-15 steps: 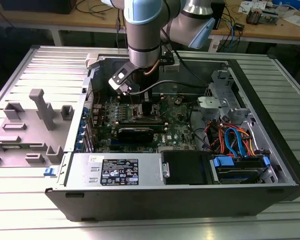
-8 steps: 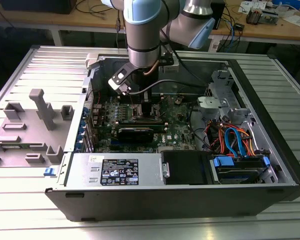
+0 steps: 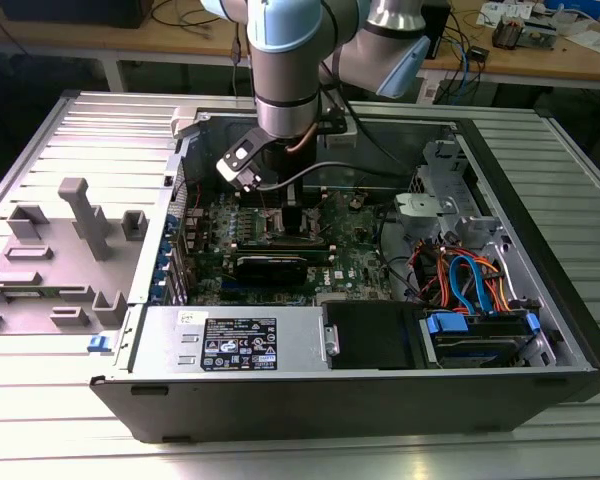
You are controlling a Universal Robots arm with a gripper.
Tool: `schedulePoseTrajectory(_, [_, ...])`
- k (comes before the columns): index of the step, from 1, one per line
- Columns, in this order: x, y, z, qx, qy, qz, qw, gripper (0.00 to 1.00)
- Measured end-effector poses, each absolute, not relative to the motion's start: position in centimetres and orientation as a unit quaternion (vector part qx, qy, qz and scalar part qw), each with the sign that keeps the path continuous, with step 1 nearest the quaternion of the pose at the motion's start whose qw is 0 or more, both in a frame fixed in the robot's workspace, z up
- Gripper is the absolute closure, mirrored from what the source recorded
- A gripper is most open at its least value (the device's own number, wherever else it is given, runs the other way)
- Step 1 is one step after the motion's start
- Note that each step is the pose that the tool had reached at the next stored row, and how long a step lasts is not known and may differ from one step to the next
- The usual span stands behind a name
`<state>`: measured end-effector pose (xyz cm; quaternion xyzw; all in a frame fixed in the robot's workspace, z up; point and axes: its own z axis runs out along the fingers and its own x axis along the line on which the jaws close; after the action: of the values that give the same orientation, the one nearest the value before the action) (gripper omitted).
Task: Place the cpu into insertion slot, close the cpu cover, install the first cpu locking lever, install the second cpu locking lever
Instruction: 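Place the cpu into insertion slot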
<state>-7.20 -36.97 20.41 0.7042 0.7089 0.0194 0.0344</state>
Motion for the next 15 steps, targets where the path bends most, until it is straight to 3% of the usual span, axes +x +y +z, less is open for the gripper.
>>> schedulePoseTrajectory(15, [-7.19, -36.86, 20.16, 0.705, 0.708, 0.02, 0.034, 0.46])
